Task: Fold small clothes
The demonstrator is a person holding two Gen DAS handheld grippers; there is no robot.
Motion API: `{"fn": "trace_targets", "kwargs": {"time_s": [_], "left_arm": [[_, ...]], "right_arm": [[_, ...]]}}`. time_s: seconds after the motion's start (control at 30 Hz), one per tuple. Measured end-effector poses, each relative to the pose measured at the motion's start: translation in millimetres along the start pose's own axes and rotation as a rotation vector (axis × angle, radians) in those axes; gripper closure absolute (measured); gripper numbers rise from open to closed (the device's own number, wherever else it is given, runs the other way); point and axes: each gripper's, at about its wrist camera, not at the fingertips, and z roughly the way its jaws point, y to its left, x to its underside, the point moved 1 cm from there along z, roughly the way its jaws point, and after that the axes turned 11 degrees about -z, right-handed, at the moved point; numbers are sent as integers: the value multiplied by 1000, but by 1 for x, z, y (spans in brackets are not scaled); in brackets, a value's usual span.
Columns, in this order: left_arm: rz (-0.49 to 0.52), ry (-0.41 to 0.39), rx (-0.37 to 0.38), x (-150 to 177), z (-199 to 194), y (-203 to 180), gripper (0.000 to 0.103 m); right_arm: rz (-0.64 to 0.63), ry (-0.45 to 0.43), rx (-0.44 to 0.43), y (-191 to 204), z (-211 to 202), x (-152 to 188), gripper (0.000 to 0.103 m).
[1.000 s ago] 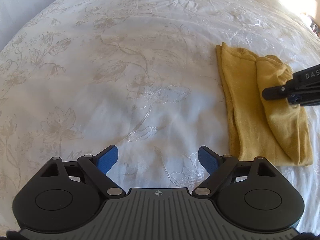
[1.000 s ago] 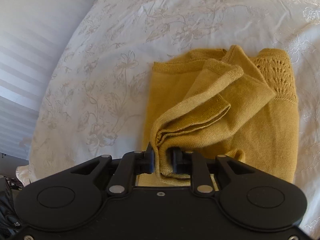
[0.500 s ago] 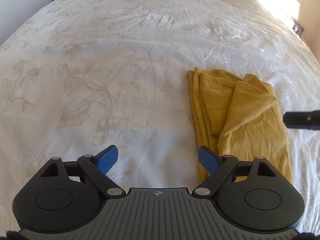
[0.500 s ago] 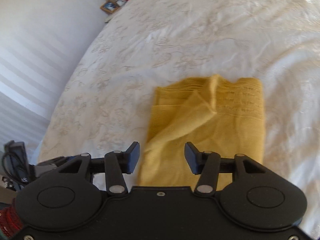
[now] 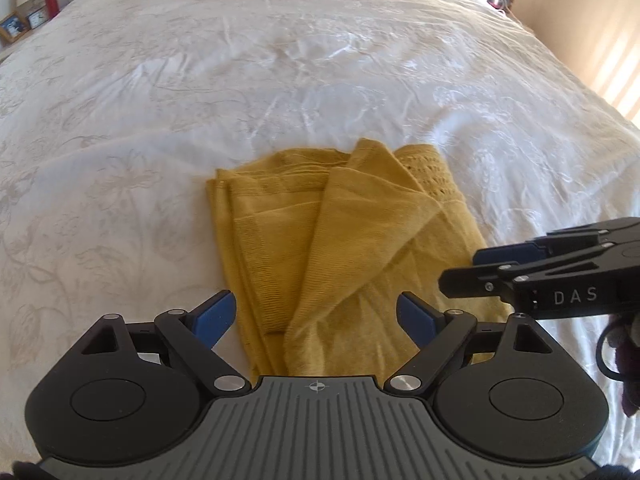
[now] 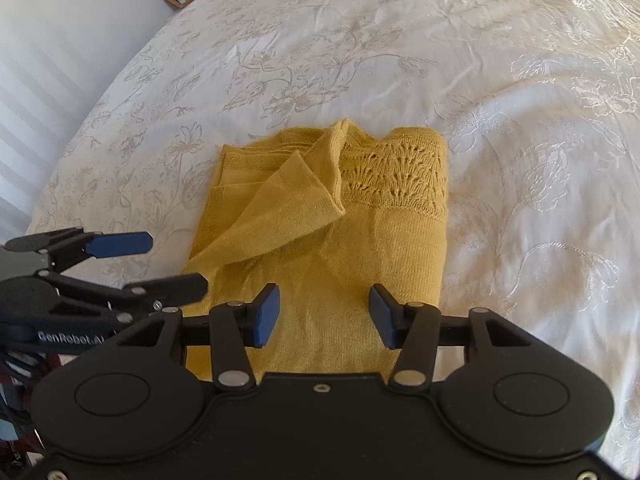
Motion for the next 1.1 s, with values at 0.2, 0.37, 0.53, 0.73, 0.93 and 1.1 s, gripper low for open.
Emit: {"fn": "trace_targets", "kwargs": {"time_s": [0.2,0.37,0.53,0.73,0.93,1.1], "left_arm": [[39,-34,-118,-6,29,-5,15],[-88,-45,-179,-33,43,27,15],[-199,-46,-266,-56,51,67,15],[-238,-57,-266,-55,32,88,16],[-261,-26,-177,-21,11,83,16],[-295,29,-92,2,8,75,15]], "right_arm": [[42,29,-1,-10,8,10,46],[72,26,-12,-11,9,15,46],[76,21,-15,-9,5,19,46],[43,-15,2,-3,-14,26,41],[5,55,-34,19,3,44,40],[-58,110,-147,56,24,57,29]]}}
